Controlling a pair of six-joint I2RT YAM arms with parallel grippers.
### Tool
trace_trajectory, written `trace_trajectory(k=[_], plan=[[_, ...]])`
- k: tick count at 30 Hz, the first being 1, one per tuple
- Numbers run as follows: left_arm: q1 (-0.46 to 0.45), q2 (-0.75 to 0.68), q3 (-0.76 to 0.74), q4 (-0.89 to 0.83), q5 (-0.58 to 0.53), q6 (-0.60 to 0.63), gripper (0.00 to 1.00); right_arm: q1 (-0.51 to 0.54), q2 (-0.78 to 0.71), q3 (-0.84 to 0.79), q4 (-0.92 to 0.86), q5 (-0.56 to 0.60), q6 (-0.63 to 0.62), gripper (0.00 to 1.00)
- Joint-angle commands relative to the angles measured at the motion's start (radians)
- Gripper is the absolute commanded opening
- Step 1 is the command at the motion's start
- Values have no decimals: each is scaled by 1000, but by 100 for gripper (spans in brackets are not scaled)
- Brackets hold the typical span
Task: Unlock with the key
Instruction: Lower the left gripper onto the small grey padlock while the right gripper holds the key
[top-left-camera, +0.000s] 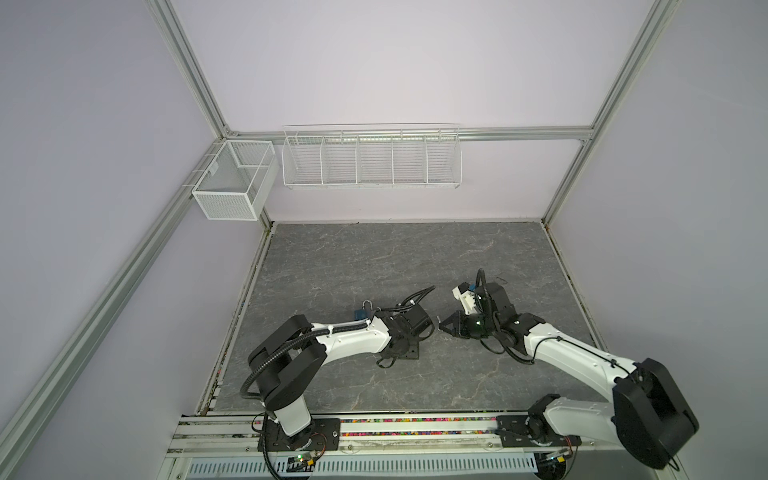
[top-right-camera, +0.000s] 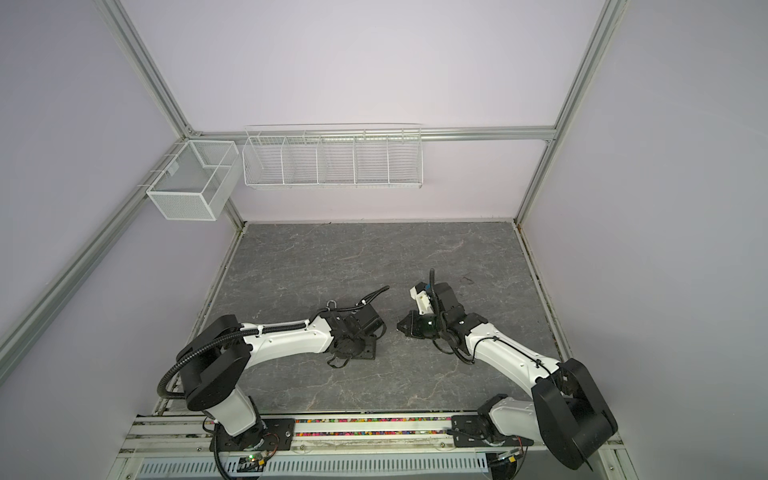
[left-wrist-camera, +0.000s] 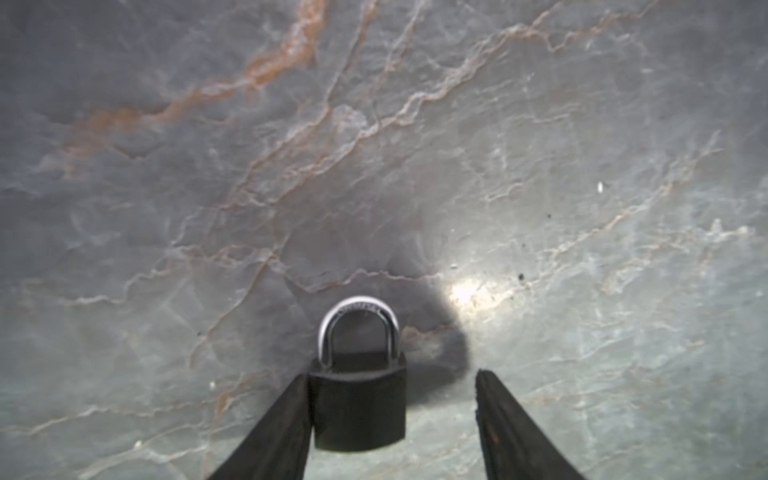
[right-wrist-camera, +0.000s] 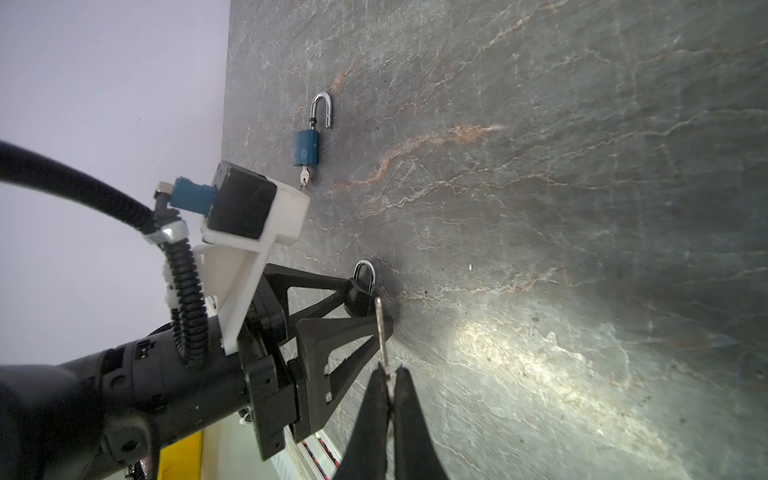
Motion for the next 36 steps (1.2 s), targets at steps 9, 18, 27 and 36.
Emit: trace_trajectory(k=[9,18,27,36], plan=[[-32,58,34,-97,-74,-37,53,-5,34,32,20,-29,-18,7],[-39,100,29,-102,-79,-41,44,-6,52,43,23,-38,-12,6],[-40,115,29,-119,-97,-44,37,-5,58,58,12,-41,-11,7],[-40,113,18,-108,-97,-32,23,-6,43,54,8,-40,-3,7]])
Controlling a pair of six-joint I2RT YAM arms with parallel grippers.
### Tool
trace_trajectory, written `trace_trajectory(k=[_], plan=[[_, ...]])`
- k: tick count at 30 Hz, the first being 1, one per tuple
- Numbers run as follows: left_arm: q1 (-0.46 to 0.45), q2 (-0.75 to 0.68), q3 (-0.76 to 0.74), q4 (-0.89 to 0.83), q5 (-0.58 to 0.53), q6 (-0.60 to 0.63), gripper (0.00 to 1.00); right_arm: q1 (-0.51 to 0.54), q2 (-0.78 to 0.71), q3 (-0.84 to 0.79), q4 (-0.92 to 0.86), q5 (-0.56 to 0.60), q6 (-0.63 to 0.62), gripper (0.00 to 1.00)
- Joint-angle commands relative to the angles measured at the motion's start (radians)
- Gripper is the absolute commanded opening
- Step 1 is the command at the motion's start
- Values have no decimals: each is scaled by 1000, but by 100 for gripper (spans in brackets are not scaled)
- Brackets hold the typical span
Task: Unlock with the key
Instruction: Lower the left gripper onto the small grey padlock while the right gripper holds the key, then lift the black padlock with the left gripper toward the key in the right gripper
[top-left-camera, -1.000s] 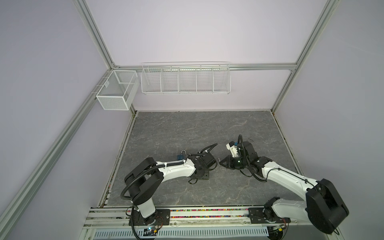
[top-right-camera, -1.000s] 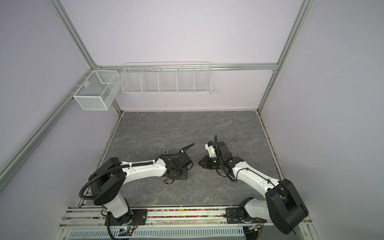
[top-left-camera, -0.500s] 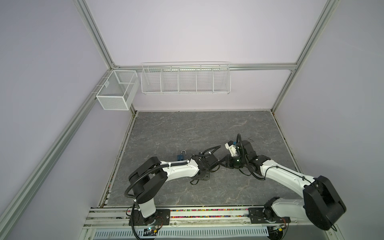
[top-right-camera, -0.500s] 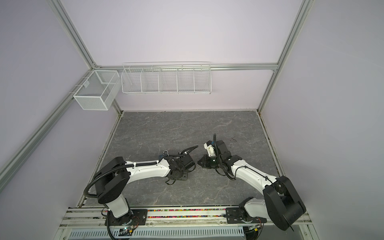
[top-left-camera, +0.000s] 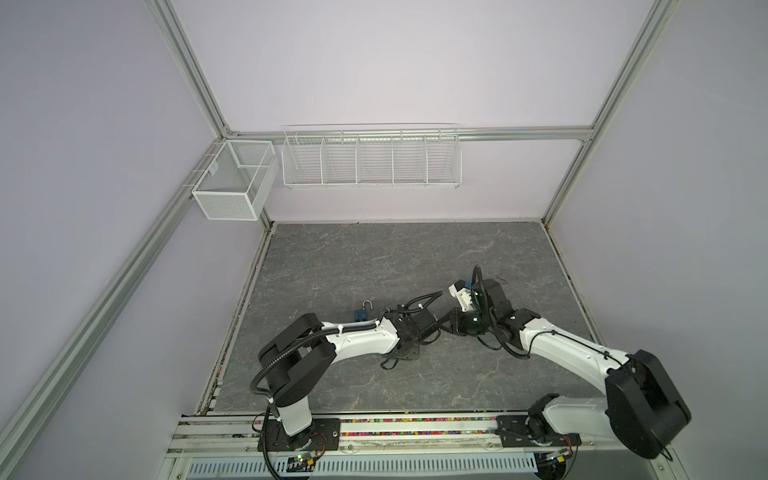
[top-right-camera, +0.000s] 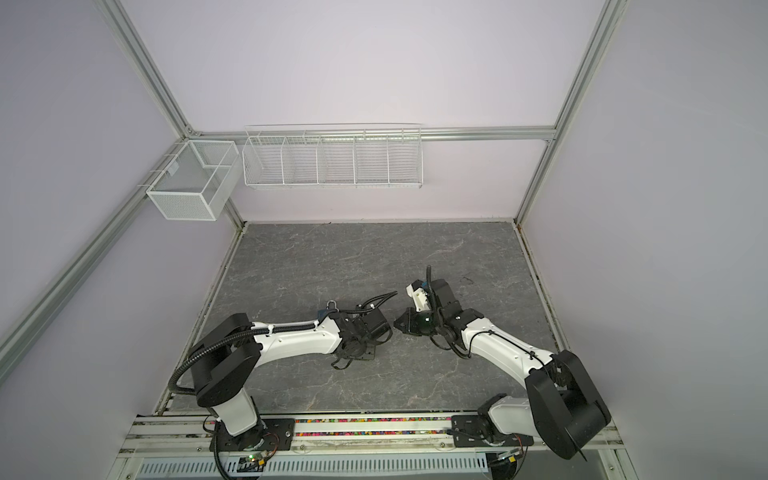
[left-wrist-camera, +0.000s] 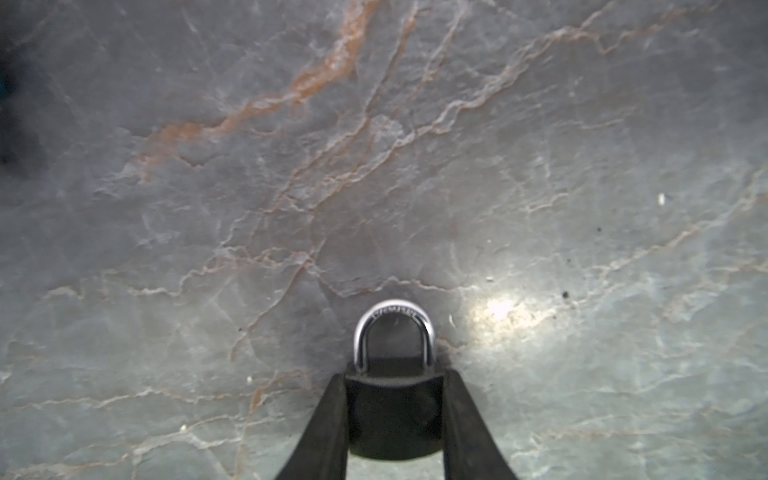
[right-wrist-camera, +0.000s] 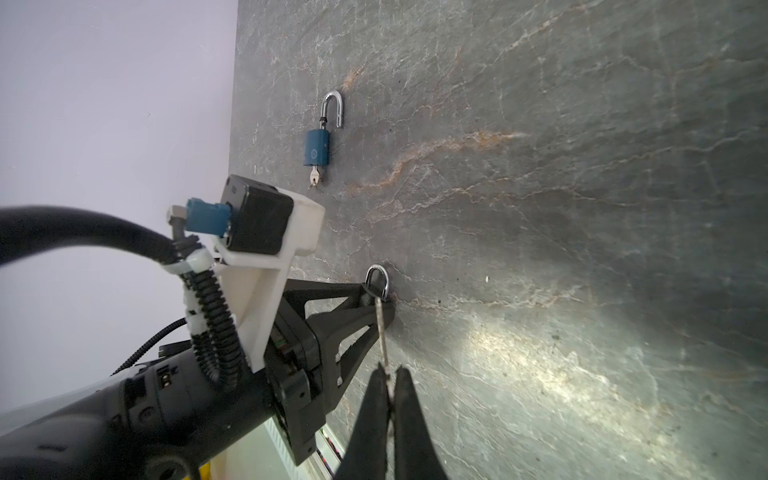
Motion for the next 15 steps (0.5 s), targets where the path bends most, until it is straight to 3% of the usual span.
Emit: trace_trajectory(k=[1,8,15], plan=[[-1,51,-32,-29,11,-3,20,-6,-15,11,1,-1,3,7],[-1,-4,27,-61,-34,-13,0,-5,-87,-14,-20,41,12,7],[19,-135,85,-43,-76,-37,0,31,-147,-43,-31,102,72,7]])
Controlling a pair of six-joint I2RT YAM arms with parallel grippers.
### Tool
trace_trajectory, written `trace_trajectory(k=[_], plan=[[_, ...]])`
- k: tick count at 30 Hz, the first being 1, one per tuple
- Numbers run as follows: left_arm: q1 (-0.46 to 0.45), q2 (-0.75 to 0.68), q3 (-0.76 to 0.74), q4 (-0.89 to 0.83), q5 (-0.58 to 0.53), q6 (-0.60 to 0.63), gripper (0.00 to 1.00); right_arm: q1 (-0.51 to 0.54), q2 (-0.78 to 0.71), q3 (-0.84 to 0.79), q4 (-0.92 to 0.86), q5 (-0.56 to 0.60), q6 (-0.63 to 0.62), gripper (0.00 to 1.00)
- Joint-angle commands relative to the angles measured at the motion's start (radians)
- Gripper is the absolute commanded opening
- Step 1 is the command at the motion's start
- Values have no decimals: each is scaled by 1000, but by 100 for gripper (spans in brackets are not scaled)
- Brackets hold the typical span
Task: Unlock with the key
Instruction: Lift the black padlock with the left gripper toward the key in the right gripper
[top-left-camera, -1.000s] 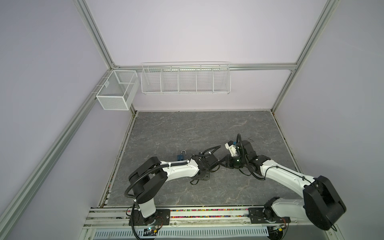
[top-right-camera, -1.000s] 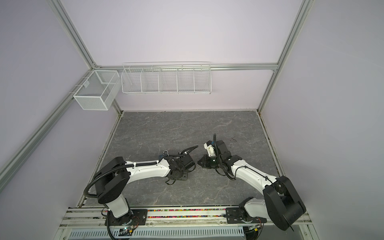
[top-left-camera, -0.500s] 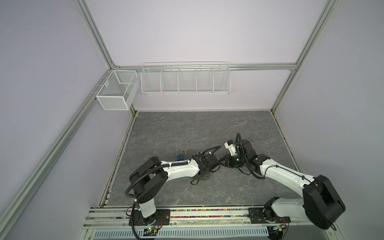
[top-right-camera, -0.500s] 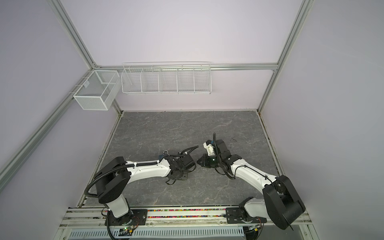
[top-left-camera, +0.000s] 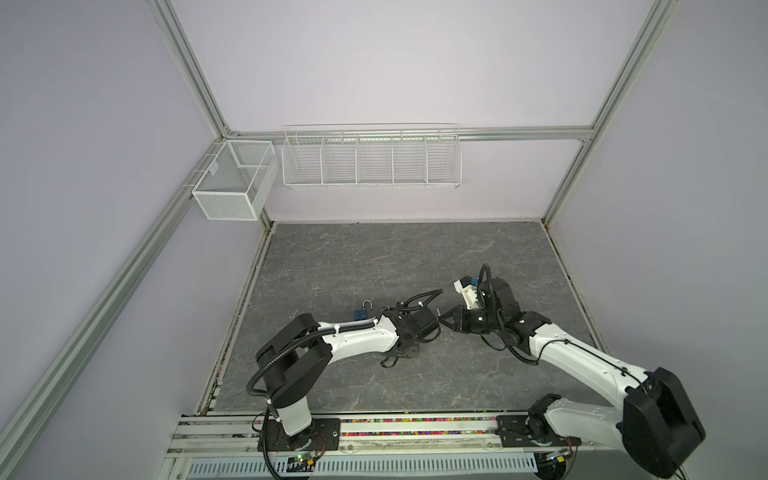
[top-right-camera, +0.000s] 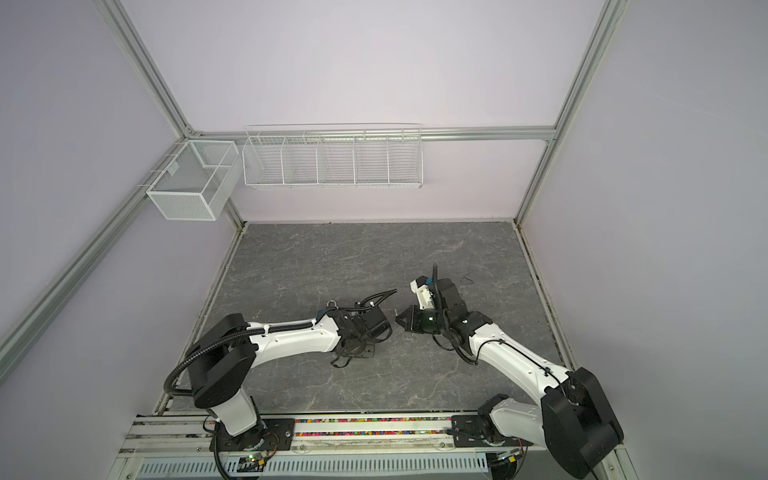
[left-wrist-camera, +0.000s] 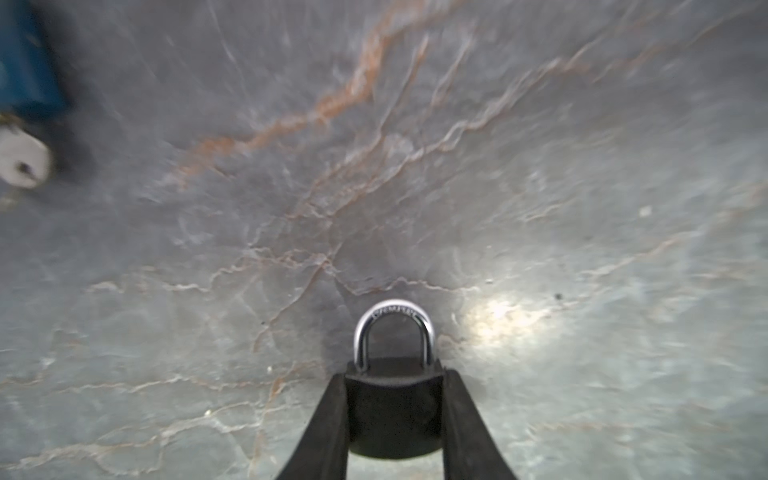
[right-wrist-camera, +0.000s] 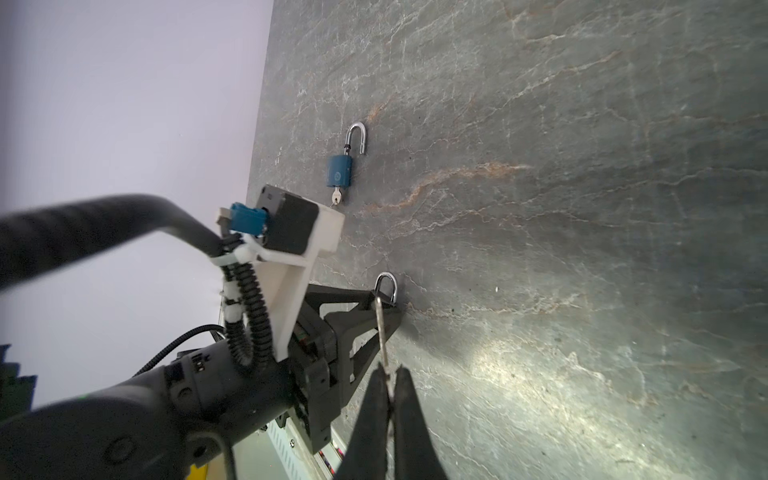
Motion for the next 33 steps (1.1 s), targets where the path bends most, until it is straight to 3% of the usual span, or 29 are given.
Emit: trace_trajectory(k=[1,7,13,19,33], plan=[[23,-97,64,10,-42,-30,0,37,-41,-40,-9,68,65,6],[52,-158,127,47,-43,-36,0,155,-83,-71,35,202,158,7],[58,-160,183,56,-56,-54,0,262,-65,-123,226,278,307,7],[58,-169,200,70,-70,-67,0,343,-57,-129,325,404,373,6],[57,-220,151,140,-89,-59,0,356,33,-98,489,377,381,6]])
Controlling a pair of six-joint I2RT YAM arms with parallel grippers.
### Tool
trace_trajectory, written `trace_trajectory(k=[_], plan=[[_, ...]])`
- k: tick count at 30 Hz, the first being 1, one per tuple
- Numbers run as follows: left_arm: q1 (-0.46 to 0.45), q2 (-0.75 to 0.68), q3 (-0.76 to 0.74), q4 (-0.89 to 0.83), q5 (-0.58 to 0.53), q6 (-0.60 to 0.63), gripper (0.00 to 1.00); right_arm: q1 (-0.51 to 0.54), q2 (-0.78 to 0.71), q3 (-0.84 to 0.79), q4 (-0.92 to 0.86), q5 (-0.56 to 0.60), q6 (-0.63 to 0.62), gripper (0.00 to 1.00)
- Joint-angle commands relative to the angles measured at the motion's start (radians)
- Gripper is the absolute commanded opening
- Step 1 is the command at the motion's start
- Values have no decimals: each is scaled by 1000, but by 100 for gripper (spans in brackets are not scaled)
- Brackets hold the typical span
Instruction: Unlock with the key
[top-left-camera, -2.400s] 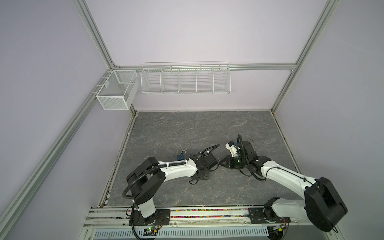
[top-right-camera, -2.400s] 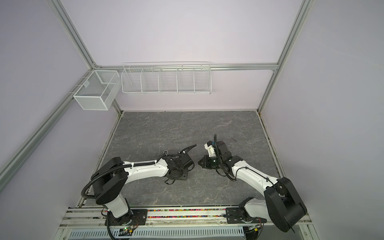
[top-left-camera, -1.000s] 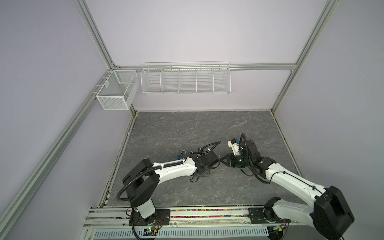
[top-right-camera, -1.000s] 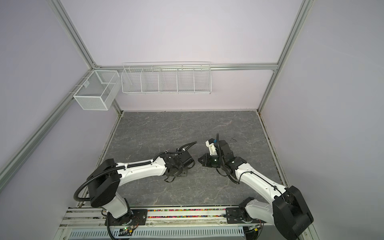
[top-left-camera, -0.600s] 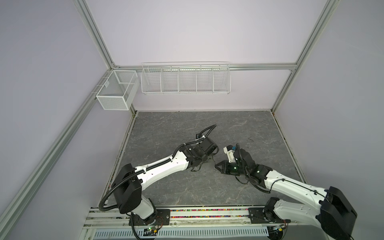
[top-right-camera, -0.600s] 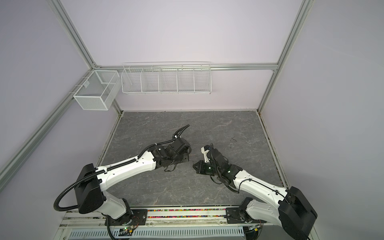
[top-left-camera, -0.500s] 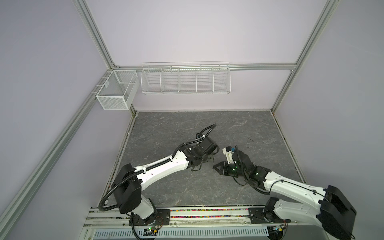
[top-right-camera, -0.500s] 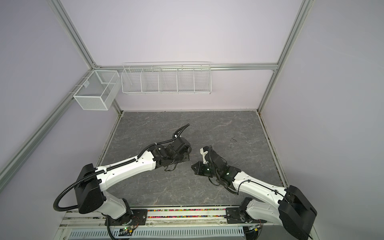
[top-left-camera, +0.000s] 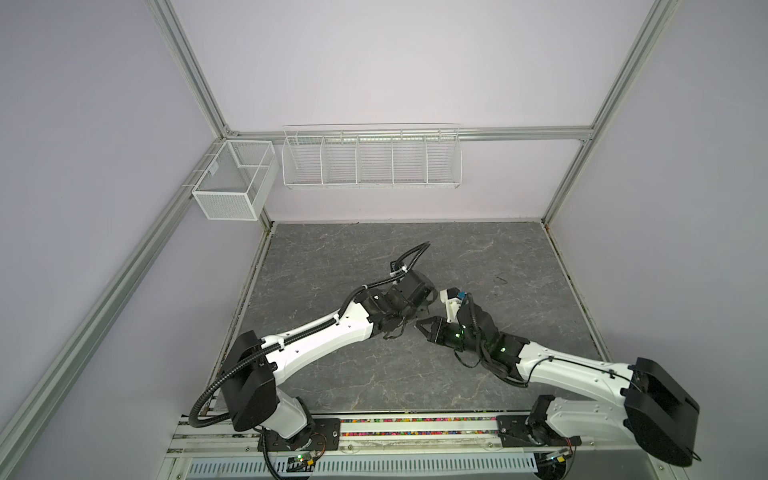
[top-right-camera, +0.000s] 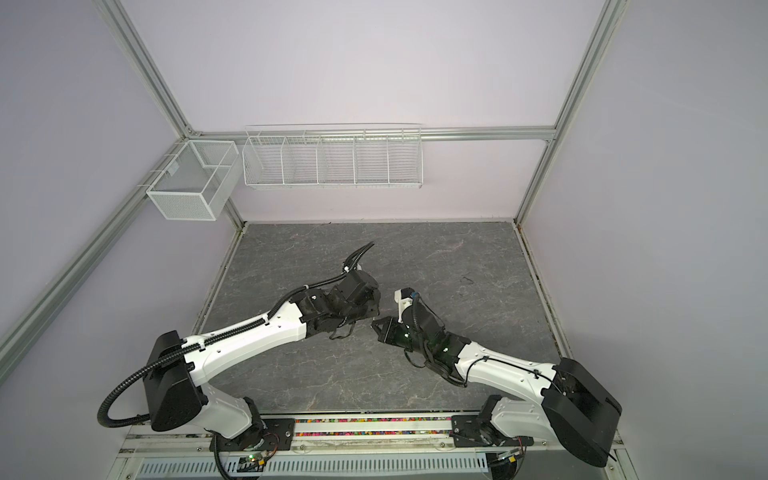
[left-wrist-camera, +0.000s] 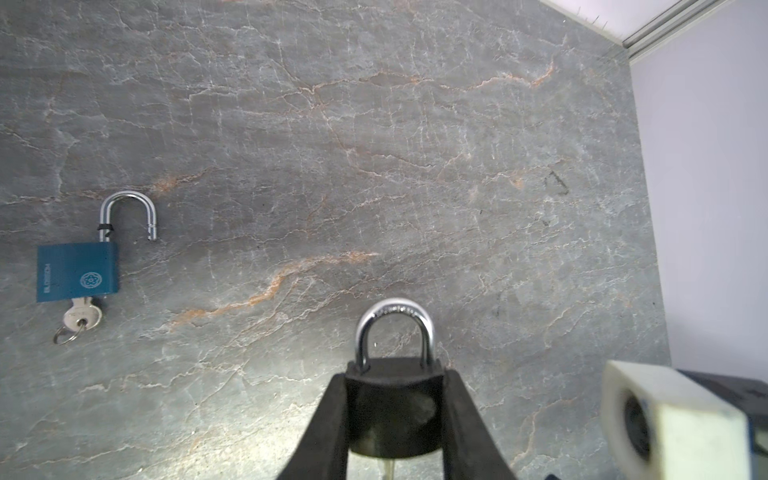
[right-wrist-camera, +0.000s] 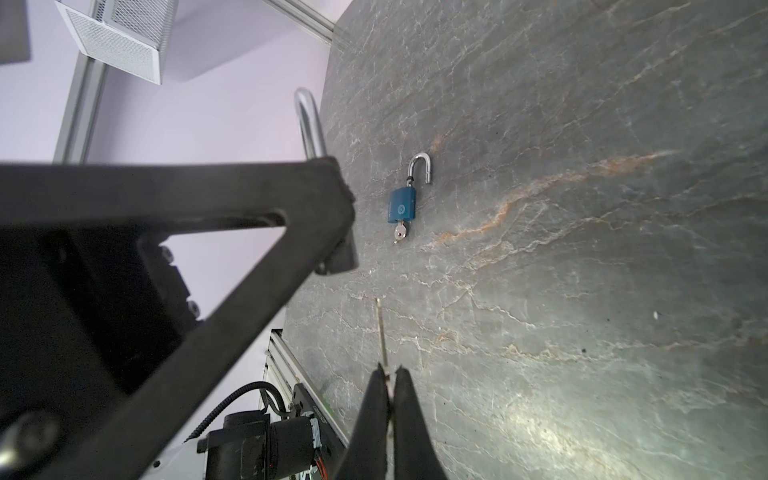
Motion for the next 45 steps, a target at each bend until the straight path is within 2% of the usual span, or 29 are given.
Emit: trace_trajectory(k=[1,16,19,45], plan=[[3,-25,-15,20,-34,-11,0,7,7,17,57,12,17,6],[5,-31,-21,16,-22,3,0,-3,4,24,90,-24,-20,6],[5,-32,-25,15,-19,0,0,-3,4,49,27,-16,-37,6],[6,-40,-47,43,1,6,0,-46,-21,39,41,-67,-67,6]])
